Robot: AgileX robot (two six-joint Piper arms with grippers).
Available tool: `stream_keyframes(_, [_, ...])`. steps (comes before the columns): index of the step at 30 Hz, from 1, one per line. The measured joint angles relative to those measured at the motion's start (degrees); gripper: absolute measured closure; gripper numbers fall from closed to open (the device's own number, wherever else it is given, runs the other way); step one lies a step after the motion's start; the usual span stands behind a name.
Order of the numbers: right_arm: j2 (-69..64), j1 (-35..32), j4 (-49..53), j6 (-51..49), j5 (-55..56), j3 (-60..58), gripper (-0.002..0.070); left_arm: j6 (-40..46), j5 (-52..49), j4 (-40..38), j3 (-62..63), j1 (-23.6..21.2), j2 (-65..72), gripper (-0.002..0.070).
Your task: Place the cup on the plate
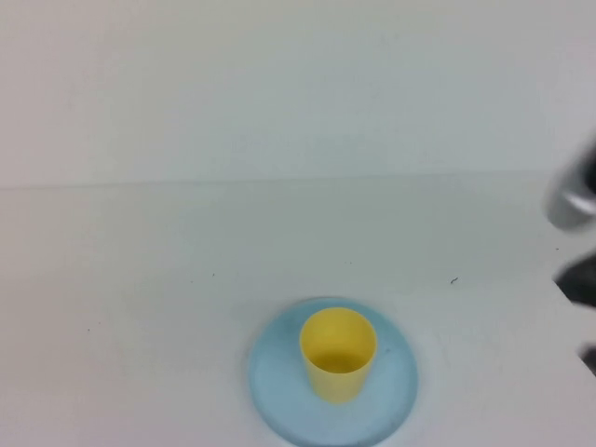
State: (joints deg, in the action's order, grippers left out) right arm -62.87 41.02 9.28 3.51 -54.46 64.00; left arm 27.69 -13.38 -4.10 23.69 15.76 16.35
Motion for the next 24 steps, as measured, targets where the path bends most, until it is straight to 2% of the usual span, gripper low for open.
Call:
stream_keyframes(4, [9.97,0.00,1.30,-2.67,3.47,-11.20,0.0675,0.00,-1.30,-1.06,-1.80,0.00,-3.52,0.0675])
stream_keyframes(11, [25.39,0.00,2.52,-5.12,6.51,-22.98,0.0675,0.00,-4.26,-4.26,-2.94,0.00,-7.22,0.0675])
stream_keyframes(16, [35.82,0.00,4.73,-6.27,13.26,-31.88,0.0675,0.00,-6.21,-5.31,-2.94,0.00,-7.40,0.0675])
stream_keyframes(24, [41.70,0.00,6.20,-6.55,21.82,-43.02,0.0675,0.24,-4.20,-5.43,-4.58,0.00,-7.40,0.0675])
